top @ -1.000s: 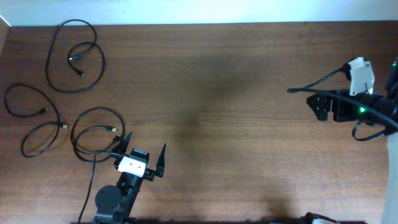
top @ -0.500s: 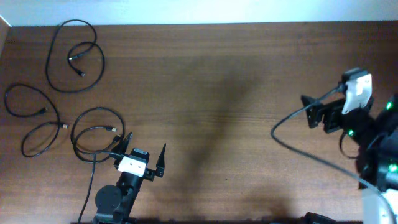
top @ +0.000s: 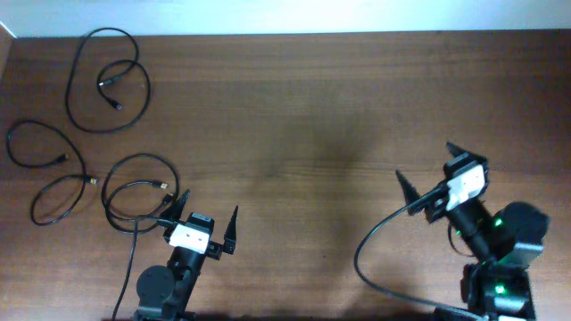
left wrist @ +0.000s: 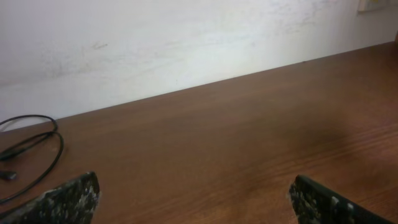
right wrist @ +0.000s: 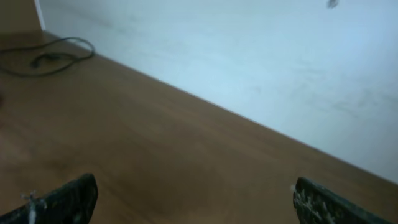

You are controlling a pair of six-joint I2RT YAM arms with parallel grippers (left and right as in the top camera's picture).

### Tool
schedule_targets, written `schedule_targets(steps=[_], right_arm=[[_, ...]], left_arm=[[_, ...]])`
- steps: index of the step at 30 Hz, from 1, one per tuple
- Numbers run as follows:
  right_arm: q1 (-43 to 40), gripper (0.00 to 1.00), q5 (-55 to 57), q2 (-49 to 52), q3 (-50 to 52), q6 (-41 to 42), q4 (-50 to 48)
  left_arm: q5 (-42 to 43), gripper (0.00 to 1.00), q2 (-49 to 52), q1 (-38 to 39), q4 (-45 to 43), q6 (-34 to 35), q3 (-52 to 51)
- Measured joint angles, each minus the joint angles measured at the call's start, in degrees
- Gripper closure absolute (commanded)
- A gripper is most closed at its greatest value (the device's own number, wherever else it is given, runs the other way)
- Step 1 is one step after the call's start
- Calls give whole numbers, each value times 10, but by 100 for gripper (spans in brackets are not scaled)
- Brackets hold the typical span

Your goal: Untangle cables

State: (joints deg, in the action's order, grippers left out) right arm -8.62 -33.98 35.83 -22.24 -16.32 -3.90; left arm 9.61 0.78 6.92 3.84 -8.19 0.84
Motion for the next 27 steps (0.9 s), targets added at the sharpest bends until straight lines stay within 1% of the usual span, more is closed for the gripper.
schedule_targets(steps=[7, 15, 18, 24, 27], right_arm=[[18, 1, 33, -68, 80, 3, -12], [19, 1, 42, -143, 191, 43, -80], [20, 1, 47, -175, 215, 58, -54], [25, 1, 63, -221, 216, 70, -48], [25, 1, 67, -236, 216, 71, -19]], left_arm=[[0, 1, 0, 0, 0, 0, 0], [0, 1, 0, 0, 0, 0, 0], [0, 1, 0, 0, 0, 0, 0], [0, 1, 0, 0, 0, 0, 0], [0, 1, 0, 0, 0, 0, 0]])
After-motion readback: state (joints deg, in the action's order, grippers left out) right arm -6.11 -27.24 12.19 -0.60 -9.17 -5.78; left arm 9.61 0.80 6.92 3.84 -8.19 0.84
